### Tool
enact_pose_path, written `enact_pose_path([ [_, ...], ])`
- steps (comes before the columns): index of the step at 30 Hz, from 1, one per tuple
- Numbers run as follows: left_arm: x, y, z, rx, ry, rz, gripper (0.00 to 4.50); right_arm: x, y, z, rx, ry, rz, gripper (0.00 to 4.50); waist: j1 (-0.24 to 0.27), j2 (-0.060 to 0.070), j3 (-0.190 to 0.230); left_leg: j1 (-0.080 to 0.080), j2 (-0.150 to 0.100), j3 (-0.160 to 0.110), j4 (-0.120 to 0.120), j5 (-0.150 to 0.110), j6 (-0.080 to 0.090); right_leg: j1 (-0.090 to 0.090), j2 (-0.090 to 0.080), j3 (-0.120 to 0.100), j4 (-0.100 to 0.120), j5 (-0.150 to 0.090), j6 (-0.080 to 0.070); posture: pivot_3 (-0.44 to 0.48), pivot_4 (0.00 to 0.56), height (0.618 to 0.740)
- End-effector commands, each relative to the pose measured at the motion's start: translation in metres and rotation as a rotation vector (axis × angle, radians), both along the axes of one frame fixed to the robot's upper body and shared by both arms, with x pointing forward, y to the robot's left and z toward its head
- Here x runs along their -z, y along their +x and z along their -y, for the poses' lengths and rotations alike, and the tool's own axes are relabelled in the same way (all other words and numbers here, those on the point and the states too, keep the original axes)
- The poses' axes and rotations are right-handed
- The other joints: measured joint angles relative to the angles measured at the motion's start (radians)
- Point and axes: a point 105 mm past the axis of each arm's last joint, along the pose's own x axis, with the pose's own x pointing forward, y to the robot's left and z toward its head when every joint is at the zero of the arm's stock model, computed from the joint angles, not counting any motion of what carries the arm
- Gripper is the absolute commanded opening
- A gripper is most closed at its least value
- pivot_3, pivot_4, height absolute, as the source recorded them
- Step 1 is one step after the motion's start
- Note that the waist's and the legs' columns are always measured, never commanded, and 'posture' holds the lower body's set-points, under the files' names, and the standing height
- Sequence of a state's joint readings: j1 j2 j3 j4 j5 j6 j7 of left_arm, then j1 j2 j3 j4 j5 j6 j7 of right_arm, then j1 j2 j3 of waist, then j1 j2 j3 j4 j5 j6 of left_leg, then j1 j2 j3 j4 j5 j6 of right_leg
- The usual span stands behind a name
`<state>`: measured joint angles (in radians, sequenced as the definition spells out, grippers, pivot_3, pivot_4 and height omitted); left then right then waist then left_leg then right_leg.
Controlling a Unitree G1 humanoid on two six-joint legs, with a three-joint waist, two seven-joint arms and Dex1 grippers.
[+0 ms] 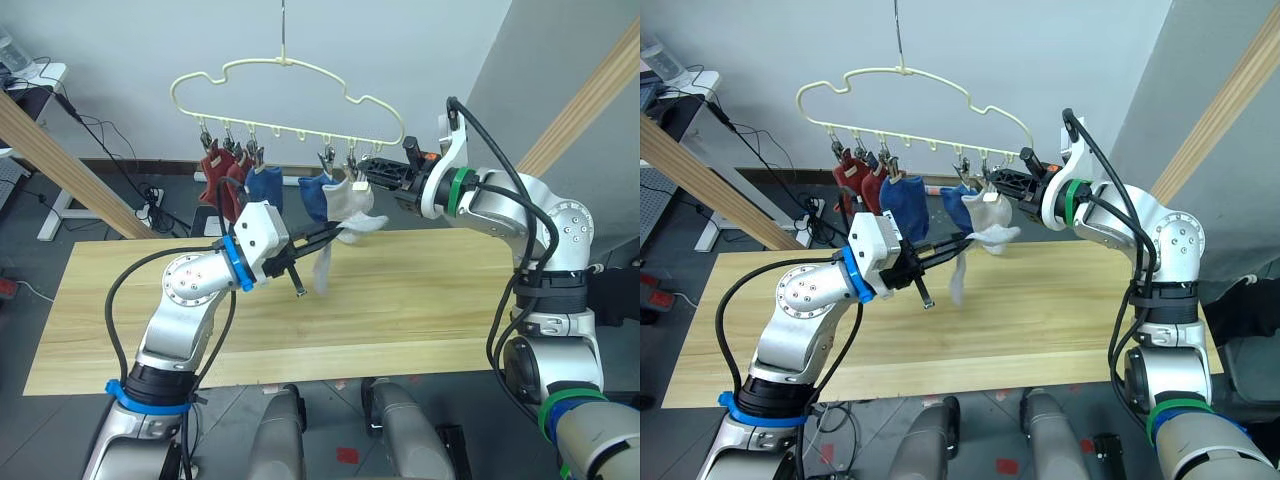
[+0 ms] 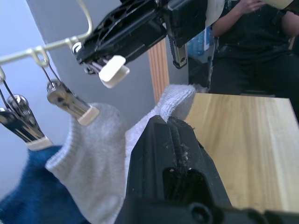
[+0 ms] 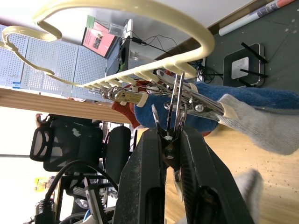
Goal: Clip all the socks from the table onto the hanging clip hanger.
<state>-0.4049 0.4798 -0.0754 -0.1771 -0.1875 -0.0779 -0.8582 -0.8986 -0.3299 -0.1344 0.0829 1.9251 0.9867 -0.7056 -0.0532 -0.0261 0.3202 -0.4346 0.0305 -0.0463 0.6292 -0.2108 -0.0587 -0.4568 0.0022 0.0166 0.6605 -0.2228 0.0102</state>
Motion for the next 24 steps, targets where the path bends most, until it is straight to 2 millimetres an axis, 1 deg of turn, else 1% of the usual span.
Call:
enact_pose_path([
  [1, -0.015, -0.008, 0.001, 0.009, -0.008, 0.150, 0.02, -0.011, -0.007, 0.000, -0.015, 0.039, 0.030, 0.12, 0.000, 0.000, 0.000, 0.000, 0.000, 0.000, 0.000, 0.000, 0.000, 0.000, 0.000, 0.000, 0.000, 0.000, 0.000, -0.030, 0.338, 0.740],
  [5, -0.022, -0.011, -0.006, -0.012, 0.000, 0.268, 0.02, -0.011, -0.003, 0.006, 0.010, 0.058, 0.010, 0.12, 0.000, 0.000, 0.000, 0.000, 0.000, 0.000, 0.000, 0.000, 0.000, 0.000, 0.000, 0.000, 0.000, 0.000, 0.000, -0.029, 0.343, 0.740],
  [14, -0.033, -0.017, -0.015, -0.054, 0.014, 0.432, 0.02, -0.012, 0.002, 0.011, 0.037, 0.100, -0.026, 0.12, 0.000, 0.000, 0.000, 0.000, 0.000, 0.000, 0.000, 0.000, 0.000, 0.000, 0.000, 0.000, 0.000, 0.000, 0.000, -0.027, 0.349, 0.740],
  [24, -0.033, -0.014, -0.013, -0.058, 0.018, 0.482, 0.02, -0.013, 0.000, 0.006, 0.021, 0.115, -0.032, 0.12, 0.000, 0.000, 0.000, 0.000, 0.000, 0.000, 0.000, 0.000, 0.000, 0.000, 0.000, 0.000, 0.000, 0.000, 0.000, -0.030, 0.352, 0.740],
])
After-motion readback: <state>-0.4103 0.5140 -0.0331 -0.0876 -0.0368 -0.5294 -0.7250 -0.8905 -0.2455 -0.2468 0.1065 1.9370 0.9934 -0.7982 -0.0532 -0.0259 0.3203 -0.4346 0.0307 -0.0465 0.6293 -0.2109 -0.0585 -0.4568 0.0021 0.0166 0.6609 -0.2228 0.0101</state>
